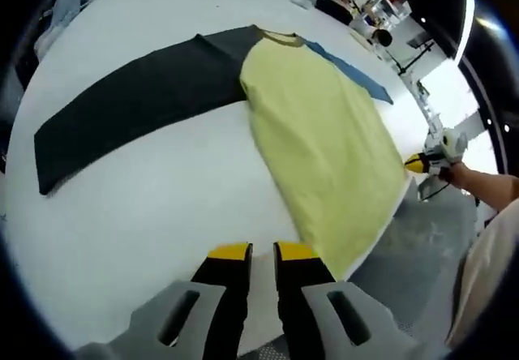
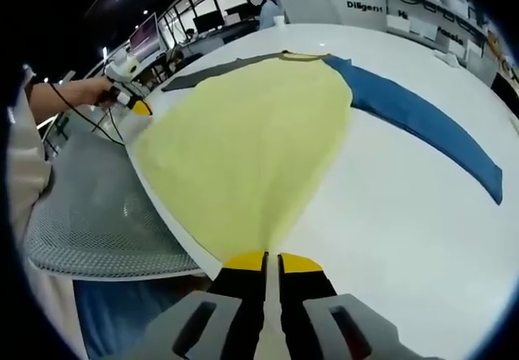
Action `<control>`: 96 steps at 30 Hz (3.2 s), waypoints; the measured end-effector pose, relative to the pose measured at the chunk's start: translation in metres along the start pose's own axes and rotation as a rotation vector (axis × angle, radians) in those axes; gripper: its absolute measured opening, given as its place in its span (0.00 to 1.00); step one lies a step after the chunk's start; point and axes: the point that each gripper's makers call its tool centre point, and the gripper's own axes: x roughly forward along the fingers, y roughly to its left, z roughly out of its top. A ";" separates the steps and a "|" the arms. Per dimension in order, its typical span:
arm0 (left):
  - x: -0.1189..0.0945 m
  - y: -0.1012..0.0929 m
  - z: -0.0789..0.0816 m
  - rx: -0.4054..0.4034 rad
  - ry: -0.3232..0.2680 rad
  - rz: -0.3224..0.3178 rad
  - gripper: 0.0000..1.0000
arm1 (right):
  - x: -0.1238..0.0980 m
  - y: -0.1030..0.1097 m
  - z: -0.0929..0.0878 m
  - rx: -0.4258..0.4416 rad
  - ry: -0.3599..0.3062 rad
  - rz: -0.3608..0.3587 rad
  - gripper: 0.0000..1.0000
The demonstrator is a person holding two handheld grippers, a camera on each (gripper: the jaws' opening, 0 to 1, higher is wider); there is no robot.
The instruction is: Fold the garment on the visible template until the final outline fits inside the template.
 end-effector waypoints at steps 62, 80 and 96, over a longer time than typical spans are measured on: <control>0.008 0.121 0.113 0.195 -0.093 0.321 0.15 | 0.041 0.004 0.050 -0.187 -0.084 -0.001 0.28; -0.020 0.156 0.104 0.046 -0.128 0.400 0.29 | 0.043 0.003 0.054 -0.191 -0.071 0.002 0.29; -0.044 0.204 0.066 -0.111 -0.149 0.471 0.23 | 0.043 0.003 0.054 -0.191 -0.071 -0.004 0.29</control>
